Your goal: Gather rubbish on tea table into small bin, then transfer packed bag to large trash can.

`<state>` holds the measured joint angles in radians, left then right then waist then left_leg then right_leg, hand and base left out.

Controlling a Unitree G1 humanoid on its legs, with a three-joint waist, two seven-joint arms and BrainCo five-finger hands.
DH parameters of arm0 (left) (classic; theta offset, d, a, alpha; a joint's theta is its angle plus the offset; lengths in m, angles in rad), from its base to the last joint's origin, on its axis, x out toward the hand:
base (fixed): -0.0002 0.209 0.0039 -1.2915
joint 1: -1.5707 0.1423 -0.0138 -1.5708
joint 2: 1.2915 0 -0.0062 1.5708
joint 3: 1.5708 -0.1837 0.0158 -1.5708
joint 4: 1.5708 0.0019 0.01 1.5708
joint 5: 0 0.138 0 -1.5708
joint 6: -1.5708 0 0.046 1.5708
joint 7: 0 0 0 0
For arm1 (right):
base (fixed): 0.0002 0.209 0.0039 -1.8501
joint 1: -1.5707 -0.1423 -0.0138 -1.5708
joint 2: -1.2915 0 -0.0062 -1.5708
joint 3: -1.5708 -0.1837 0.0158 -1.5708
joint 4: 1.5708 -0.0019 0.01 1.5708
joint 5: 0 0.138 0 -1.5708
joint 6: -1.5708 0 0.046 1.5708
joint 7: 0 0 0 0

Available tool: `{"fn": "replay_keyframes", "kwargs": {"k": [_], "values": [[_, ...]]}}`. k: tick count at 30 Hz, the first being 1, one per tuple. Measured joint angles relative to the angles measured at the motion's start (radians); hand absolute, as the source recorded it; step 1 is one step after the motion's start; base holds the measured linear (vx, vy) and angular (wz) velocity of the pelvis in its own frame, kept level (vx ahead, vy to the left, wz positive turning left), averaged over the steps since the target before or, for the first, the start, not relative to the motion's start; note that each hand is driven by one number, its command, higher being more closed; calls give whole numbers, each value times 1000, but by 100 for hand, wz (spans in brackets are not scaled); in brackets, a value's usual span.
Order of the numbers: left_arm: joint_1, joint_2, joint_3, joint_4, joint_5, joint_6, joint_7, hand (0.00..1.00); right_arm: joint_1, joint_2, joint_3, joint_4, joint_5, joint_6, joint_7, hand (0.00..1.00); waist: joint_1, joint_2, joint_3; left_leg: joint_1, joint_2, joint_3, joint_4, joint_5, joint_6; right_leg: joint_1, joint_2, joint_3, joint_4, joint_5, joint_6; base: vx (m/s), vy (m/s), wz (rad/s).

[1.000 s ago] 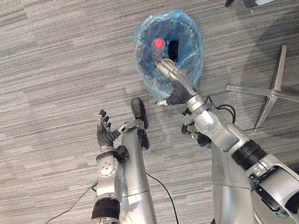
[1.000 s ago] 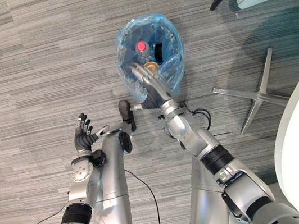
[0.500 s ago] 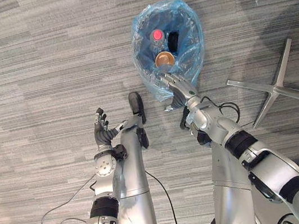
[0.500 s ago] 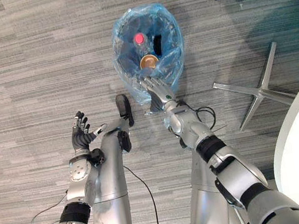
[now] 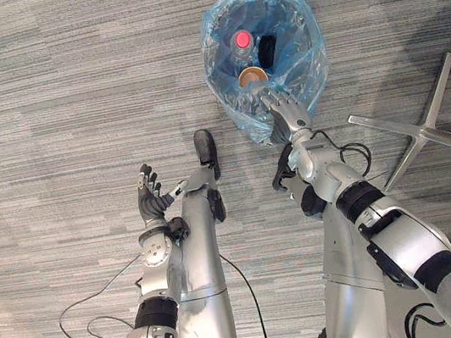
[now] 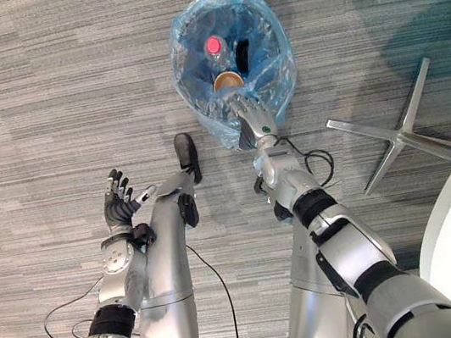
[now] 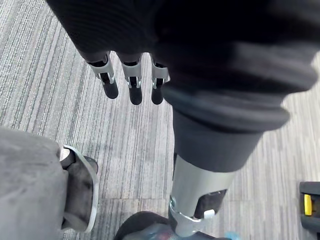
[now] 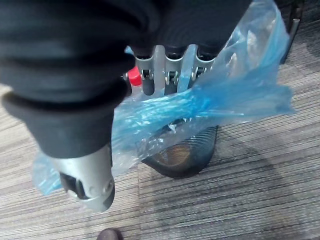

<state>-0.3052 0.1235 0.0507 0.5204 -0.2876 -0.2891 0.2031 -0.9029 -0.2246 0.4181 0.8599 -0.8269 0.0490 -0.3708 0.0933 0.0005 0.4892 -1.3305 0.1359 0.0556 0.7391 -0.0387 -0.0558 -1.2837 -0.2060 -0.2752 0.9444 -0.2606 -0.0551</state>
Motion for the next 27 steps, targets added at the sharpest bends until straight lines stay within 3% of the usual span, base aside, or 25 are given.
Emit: {"fn": "replay_keyframes", "kwargs": {"k": [17, 27], "values": [[0, -4, 0, -19, -13, -1, 1, 0, -9, 4, -25, 14, 43, -4, 0, 100, 2, 1, -1, -17, 3, -3, 31, -4, 4, -15, -1, 3, 26, -2, 0, -29, 0, -1], [1, -24, 32, -18, -1, 12, 17, 0, 84, 22, -72, -193, 120, -20, -2, 100, 2, 1, -1, -1, 7, -11, 53, -4, 5, 8, 1, 2, 38, -5, 6, -42, 5, -1]]}}
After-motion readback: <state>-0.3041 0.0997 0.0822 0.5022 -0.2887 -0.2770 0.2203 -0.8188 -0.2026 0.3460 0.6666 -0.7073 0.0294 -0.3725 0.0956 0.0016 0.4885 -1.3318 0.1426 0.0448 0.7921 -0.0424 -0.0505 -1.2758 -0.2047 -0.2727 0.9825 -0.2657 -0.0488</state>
